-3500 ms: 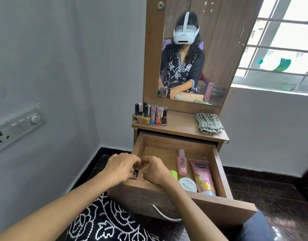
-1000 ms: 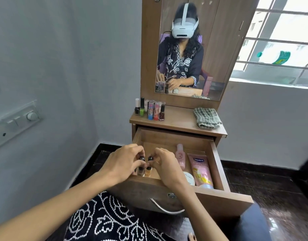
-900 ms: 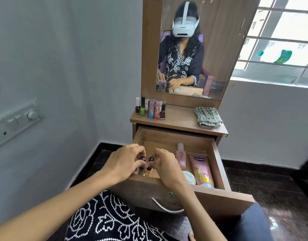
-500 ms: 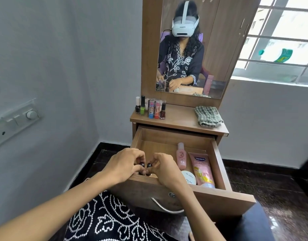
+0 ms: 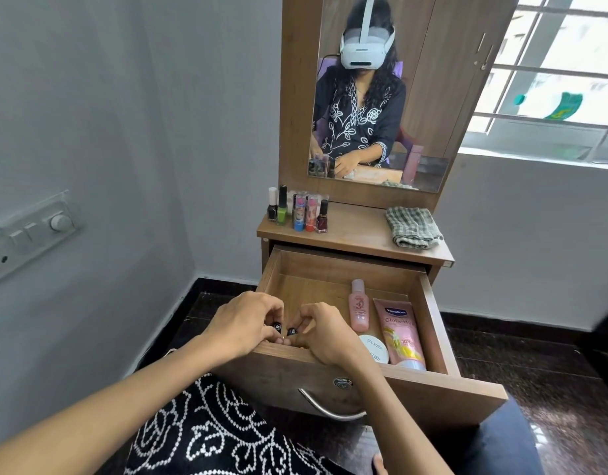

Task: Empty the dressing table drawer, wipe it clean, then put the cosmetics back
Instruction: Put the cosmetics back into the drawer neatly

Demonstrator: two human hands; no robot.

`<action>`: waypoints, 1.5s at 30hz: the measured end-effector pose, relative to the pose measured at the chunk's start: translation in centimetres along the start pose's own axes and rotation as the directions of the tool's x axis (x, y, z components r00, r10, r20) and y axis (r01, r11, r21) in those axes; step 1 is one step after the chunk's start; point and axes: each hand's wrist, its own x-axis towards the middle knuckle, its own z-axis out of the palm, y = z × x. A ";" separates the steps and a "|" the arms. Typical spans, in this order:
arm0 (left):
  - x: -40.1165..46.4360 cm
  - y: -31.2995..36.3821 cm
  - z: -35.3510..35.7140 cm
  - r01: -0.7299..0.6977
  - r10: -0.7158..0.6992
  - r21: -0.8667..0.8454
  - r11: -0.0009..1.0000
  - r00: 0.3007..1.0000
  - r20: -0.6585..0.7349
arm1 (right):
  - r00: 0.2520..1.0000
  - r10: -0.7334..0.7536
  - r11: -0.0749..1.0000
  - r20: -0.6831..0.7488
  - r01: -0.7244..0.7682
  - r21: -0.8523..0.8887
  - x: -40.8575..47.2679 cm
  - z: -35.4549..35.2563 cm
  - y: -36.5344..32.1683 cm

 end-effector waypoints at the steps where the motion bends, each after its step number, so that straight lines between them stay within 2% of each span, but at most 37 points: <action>1: 0.0 0.0 0.0 0.007 -0.007 0.006 1.000 1.000 0.006 | 1.000 0.000 1.000 0.008 0.000 -0.002 0.0 0.0 0.0; 13: 0.2 0.5 0.0 0.024 -0.025 0.023 0.999 0.999 0.034 | 0.999 0.017 0.999 0.034 -0.018 0.029 0.0 -0.1 -0.1; 27: 0.4 0.4 0.0 0.037 -0.037 0.008 0.999 0.999 0.028 | 0.999 -0.027 0.998 0.017 0.026 0.052 0.5 0.3 0.5; 45: 0.7 -0.1 0.4 0.062 -0.058 -0.043 0.997 0.995 0.081 | 0.999 -0.037 0.999 0.017 0.037 0.021 0.5 0.1 0.7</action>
